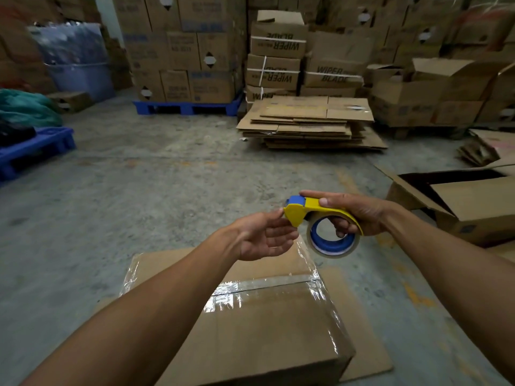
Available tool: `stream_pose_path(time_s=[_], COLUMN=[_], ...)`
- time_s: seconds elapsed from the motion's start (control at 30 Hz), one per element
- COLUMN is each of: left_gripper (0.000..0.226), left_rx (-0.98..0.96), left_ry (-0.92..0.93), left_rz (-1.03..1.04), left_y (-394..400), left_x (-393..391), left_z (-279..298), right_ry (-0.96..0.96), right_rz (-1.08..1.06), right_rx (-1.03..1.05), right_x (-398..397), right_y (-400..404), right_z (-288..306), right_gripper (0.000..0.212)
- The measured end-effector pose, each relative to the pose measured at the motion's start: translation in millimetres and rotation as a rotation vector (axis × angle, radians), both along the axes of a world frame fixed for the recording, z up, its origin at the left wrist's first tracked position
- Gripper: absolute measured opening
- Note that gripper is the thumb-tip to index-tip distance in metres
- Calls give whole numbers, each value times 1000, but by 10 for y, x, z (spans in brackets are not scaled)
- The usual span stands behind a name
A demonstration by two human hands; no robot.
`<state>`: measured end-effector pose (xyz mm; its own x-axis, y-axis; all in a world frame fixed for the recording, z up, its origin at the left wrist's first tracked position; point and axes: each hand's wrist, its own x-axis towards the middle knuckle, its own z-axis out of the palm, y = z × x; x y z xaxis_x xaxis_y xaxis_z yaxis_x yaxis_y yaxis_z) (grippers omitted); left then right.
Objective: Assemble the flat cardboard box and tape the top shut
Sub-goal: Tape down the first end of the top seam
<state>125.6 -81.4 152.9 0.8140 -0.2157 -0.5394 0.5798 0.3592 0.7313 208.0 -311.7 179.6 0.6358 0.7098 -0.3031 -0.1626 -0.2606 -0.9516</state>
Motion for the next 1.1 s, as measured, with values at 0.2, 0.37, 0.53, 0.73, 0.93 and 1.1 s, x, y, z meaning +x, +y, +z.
stream_pose_path(time_s=[0.2, 0.37, 0.53, 0.73, 0.93, 1.1], left_gripper=[19, 15, 16, 30, 23, 16], left_rx=[75, 227, 326, 550, 888, 1025], left_ry=[-29, -13, -39, -126, -164, -290], left_rz=[-12, -26, -67, -174, -314, -406], left_y=[-12, -160, -363, -463, -341, -578], left_x=[73, 164, 333, 708, 1274, 1477], left_z=[-33, -98, -287, -348, -469, -779], right_ry=[-6, -33, -43, -17, -5, 20], right_rz=[-13, -46, -123, -308, -474, -700], right_rx=[-19, -97, -132, -105, -80, 14], right_x=[-15, -112, -172, -434, -907, -1104], right_y=[-51, -70, -204, -217, -248, 48], right_z=[49, 82, 37, -219, -528, -805], right_gripper=[66, 56, 57, 57, 63, 62])
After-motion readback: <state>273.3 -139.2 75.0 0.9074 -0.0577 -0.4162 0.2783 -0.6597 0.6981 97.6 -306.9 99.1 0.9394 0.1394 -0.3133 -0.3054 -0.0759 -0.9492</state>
